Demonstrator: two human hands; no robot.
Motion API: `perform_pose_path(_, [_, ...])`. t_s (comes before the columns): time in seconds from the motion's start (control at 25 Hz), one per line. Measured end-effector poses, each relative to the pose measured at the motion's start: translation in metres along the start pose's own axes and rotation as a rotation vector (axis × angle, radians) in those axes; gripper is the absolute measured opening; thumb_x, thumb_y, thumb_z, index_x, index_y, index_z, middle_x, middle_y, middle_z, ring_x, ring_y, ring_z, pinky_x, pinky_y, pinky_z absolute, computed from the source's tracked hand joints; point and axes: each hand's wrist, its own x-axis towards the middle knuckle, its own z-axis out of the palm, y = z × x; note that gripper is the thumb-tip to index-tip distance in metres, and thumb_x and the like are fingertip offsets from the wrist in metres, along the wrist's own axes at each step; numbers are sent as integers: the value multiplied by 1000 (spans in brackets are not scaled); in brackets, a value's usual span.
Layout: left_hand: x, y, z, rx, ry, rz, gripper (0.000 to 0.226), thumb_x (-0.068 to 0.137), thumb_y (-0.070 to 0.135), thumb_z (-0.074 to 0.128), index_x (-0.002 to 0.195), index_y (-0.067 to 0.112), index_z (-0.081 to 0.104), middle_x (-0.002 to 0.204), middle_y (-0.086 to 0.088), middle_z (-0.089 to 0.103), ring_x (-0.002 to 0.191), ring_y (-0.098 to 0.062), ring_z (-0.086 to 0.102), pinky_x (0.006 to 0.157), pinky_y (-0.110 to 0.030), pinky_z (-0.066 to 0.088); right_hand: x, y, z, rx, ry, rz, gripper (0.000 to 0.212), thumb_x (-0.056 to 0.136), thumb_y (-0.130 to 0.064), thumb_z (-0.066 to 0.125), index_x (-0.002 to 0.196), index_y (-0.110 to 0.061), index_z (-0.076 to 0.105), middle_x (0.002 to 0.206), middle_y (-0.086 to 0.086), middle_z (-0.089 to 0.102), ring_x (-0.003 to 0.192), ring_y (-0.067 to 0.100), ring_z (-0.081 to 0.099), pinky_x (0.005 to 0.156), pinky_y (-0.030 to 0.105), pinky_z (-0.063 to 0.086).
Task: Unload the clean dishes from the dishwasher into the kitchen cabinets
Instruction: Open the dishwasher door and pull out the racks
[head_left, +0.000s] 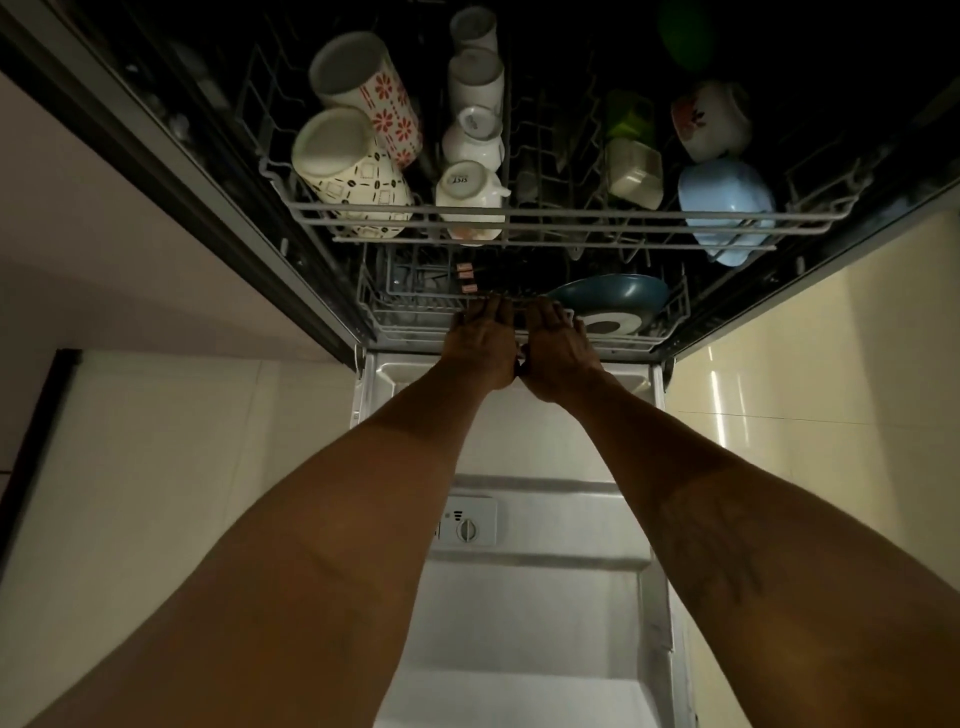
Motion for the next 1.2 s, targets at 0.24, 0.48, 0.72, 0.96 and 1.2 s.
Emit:
perform_pose_path(0.24, [-2, 5, 9, -47, 80, 2, 85, 84, 26, 70, 154, 12, 24, 159, -10, 27, 146, -31, 26, 119, -44, 26, 4, 15, -4, -67, 45, -24, 81, 90, -31, 66, 156, -14, 23, 160, 11, 30, 150, 30, 23, 124, 46, 17])
perform_pose_path(0.48, [-48, 15, 24, 1, 137, 5, 75, 83, 25, 70, 149, 16, 36, 152, -8, 39, 139, -30, 38, 116, -43, 32, -48, 10, 16, -6, 93, -33, 74, 87, -24, 70, 152, -15, 35, 152, 8, 42, 143, 29, 35, 119, 43, 30])
perform_pose_path(0.72, [-103, 27, 30, 117, 88, -11, 21, 96, 16, 55, 112, 7, 65, 106, -12, 69, 97, -25, 67, 83, -33, 52, -104, 4, 24, -58, 36, -78, 44, 92, -7, 63, 135, -13, 55, 130, 9, 61, 122, 26, 55, 96, 38, 53])
perform_pose_path(0.96, [-155, 37, 42, -122, 63, -105, 22, 102, 13, 45, 108, 6, 64, 103, -10, 69, 90, -22, 66, 77, -28, 52, -157, -7, 35, -105, -10, -92, 30, 92, -4, 61, 122, -10, 66, 115, 11, 69, 101, 24, 68, 88, 35, 57])
perform_pose_path(1.2, [-205, 36, 68, -294, -21, -98, 26, 101, 14, 41, 99, 4, 65, 100, -14, 68, 90, -27, 65, 73, -30, 48, -200, -13, 52, -113, -78, -111, 23, 97, -11, 58, 118, -14, 66, 111, 7, 70, 96, 22, 69, 87, 32, 56])
